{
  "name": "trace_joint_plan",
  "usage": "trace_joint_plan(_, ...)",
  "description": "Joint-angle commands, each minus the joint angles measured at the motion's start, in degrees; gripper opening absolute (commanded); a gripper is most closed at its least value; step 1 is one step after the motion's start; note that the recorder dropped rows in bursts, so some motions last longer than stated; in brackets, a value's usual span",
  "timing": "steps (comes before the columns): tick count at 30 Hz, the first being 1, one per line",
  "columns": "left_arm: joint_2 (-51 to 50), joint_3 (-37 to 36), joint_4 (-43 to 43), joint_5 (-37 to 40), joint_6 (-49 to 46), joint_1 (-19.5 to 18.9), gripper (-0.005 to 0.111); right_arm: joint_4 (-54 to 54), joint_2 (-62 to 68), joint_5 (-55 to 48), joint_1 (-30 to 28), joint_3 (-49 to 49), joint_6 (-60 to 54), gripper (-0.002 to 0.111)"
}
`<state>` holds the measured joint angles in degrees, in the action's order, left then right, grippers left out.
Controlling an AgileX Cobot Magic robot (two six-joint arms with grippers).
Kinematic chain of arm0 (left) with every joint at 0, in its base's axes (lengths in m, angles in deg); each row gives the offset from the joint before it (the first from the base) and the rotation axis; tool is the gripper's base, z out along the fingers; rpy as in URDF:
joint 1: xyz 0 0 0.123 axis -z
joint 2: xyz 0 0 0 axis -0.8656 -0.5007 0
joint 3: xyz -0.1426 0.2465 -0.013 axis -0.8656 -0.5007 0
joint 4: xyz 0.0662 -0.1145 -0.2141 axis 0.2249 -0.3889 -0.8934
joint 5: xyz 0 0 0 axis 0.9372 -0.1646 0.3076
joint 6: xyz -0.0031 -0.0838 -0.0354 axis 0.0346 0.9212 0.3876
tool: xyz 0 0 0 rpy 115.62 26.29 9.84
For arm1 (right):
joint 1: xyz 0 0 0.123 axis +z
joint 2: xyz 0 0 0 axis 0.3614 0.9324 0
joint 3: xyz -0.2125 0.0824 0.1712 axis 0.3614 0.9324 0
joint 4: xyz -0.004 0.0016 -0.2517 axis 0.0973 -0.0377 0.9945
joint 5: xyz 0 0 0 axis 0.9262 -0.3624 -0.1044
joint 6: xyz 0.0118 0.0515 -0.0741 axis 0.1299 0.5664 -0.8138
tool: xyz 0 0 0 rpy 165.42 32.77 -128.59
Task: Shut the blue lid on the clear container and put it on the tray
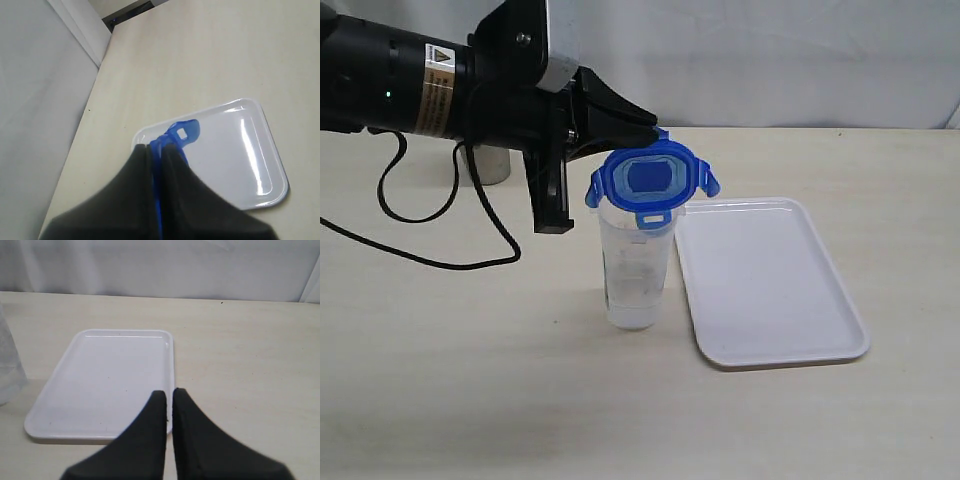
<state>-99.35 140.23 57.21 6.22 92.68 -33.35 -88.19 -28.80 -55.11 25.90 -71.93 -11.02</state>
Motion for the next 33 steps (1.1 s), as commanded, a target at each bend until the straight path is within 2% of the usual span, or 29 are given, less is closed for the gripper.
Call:
trace_joint_plan(1, 0.5, -0.1, -0.5, 1.8, 0.1, 0.1, 0.000, 0.0, -0.3, 0.4, 0.1, 0.1, 0.0, 0.005)
trace_joint_plan(7, 1.7, -0.1, -0.5, 3.9, -2.3, 0.1, 0.000, 0.0, -0.3, 0.4, 0.1, 0.1, 0.0, 0.005)
trace_joint_plan(10, 3.0, -0.1, -5.3, 6.1, -6.7, 0.1, 0.000, 0.0, -0.3, 0.4, 0.1, 0.1, 0.0, 0.005)
trace_joint_plan(13, 3.4, -0.1, -9.6, 10.5, -11.8, 0.1, 0.000, 0.0, -0.3, 0.4, 0.1, 0.1, 0.0, 0.005)
trace_joint_plan(19, 0.8, -0.1, -10.0, 20.0, -14.0, 0.1, 0.000, 0.0, -0.3, 0.4, 0.1, 0.1, 0.0, 0.005)
trace_joint_plan(21, -1.0, -0.1, -12.8, 21.9, -18.3, 0.1, 0.000, 0.0, -0.3, 0.4, 0.1, 0.1, 0.0, 0.005)
trace_joint_plan(23, -2.9, 0.0, -19.2, 23.3, -26.7, 0.1, 0.000, 0.0, -0.3, 0.4, 0.1, 0.1, 0.0, 0.005)
trace_joint_plan(25, -4.9, 0.0, -26.8, 23.3, -34.7, 0.0, 0.000, 0.0, -0.3, 0.4, 0.1, 0.1, 0.0, 0.005)
trace_joint_plan(27, -6.7, 0.0, -32.3, 21.4, -38.1, 0.0, 0.000, 0.0, -0.3, 0.4, 0.1, 0.1, 0.0, 0.005)
trace_joint_plan(33, -6.6, -0.1, -32.2, 15.8, -37.6, 0.1, 0.000, 0.0, -0.3, 0.4, 0.1, 0.1, 0.0, 0.005)
